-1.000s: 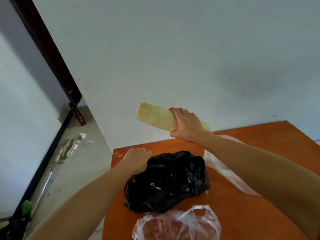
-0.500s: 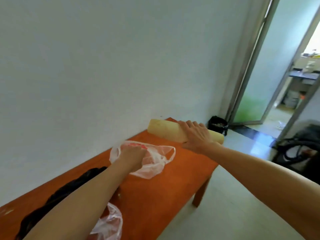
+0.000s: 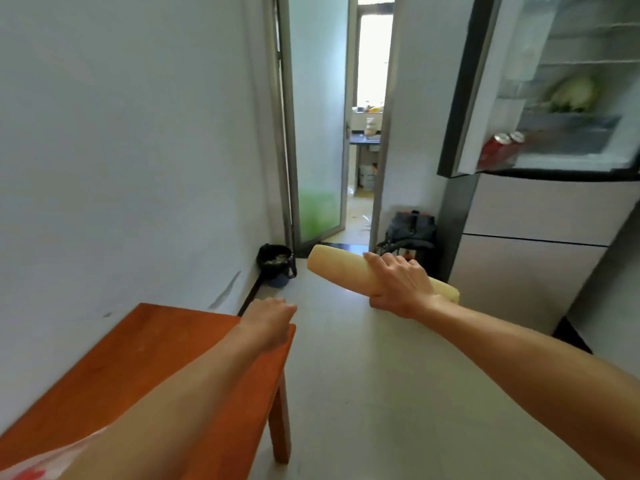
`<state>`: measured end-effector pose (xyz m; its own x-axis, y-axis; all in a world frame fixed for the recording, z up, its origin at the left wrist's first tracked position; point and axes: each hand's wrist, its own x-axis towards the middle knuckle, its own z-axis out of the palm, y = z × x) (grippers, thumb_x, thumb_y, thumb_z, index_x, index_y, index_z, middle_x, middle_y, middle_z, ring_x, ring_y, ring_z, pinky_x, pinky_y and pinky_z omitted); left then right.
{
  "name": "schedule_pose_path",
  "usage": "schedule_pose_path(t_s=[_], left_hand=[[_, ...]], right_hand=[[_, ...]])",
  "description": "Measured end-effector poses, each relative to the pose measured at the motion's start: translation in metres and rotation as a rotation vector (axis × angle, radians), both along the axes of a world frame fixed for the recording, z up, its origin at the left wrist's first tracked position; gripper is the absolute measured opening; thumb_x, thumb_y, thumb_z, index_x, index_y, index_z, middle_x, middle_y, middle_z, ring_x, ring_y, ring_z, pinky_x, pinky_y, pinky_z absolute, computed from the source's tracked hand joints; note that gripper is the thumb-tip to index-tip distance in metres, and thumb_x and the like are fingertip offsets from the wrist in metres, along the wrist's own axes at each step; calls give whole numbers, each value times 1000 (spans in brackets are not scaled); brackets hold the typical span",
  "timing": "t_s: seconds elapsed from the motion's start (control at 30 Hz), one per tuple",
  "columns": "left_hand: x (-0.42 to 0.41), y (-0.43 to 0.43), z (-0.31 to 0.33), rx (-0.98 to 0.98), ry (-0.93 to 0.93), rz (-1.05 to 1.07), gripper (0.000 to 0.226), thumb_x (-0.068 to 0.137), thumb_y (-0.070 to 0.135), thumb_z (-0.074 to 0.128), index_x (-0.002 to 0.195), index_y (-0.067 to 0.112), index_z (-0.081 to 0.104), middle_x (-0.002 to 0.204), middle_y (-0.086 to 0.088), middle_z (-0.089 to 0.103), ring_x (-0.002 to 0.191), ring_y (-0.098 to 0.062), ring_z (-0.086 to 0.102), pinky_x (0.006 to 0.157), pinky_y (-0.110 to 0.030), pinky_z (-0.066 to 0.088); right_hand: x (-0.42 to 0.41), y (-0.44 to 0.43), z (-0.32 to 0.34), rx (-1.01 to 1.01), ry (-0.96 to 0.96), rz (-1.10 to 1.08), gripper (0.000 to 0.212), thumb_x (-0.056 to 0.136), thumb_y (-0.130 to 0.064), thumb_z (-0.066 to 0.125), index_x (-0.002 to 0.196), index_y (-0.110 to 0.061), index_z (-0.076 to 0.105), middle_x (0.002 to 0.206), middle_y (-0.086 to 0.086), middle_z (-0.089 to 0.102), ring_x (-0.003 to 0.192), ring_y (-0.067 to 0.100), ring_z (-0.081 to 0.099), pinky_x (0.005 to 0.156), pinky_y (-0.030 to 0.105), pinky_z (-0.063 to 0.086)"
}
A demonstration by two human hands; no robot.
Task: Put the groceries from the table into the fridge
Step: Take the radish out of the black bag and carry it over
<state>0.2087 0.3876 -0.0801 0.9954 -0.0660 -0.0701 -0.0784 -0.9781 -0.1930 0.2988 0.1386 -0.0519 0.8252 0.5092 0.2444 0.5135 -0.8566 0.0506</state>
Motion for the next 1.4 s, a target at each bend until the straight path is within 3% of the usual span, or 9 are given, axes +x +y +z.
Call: schedule_pose_path(t_s=[0.2, 0.33, 0.57, 0.7, 0.87, 1.13, 1.3, 1.4], left_hand=[[141, -83, 1, 13, 20, -225, 33, 90, 18, 46, 122, 18, 52, 114, -9, 57, 102, -30, 59, 77, -38, 48], [210, -164, 1, -8, 30, -369, 34, 89, 16, 45, 122, 18, 53, 113, -8, 58, 102, -29, 59, 73, -35, 44], [332, -319, -15, 19, 10, -611, 27, 92, 19, 45, 118, 15, 52, 109, -9, 56, 98, -28, 57, 82, -39, 47], [412, -411, -9, 24, 26, -629, 31, 93, 19, 47, 124, 16, 50, 116, -10, 54, 104, -29, 55, 86, -40, 46], [497, -500, 20, -34, -14, -620, 29, 93, 19, 45, 121, 15, 51, 117, -10, 54, 105, -30, 54, 76, -37, 40], [637, -585, 51, -26, -61, -627, 27, 91, 18, 46, 118, 13, 50, 112, -11, 55, 100, -31, 55, 72, -38, 41], [755, -640, 80, -76, -208, -609, 26, 91, 18, 47, 116, 13, 51, 114, -10, 54, 103, -30, 54, 73, -36, 39], [822, -673, 105, -130, -274, -609, 23, 90, 20, 47, 113, 14, 52, 111, -10, 55, 99, -29, 55, 73, -38, 41]], right_hand=[[70, -107, 1, 25, -11, -252, 86, 72, -52, 64, 145, -28, 25, 119, 4, 54, 101, 26, 55, 83, 38, 43], [103, -185, -6, 42, -18, -399, 86, 74, -53, 64, 146, -27, 24, 123, 3, 54, 105, 24, 55, 86, 38, 43], [188, -335, -29, 37, 20, -605, 89, 72, -57, 60, 147, -29, 20, 125, 3, 53, 107, 26, 56, 87, 39, 45], [256, -426, -21, 65, 68, -654, 87, 72, -57, 60, 145, -31, 21, 125, 4, 55, 105, 26, 57, 86, 39, 47], [344, -515, 21, 29, -5, -667, 83, 74, -57, 62, 142, -30, 23, 123, 2, 56, 104, 25, 58, 81, 38, 48], [487, -594, 50, 87, -96, -631, 88, 72, -60, 62, 143, -32, 19, 119, 3, 59, 98, 26, 59, 73, 34, 45], [592, -635, 79, 28, -153, -637, 89, 71, -58, 63, 144, -31, 19, 117, 7, 57, 93, 28, 59, 69, 35, 41], [656, -659, 104, 8, -186, -632, 87, 71, -61, 61, 142, -32, 19, 115, 8, 58, 92, 28, 59, 71, 37, 47]])
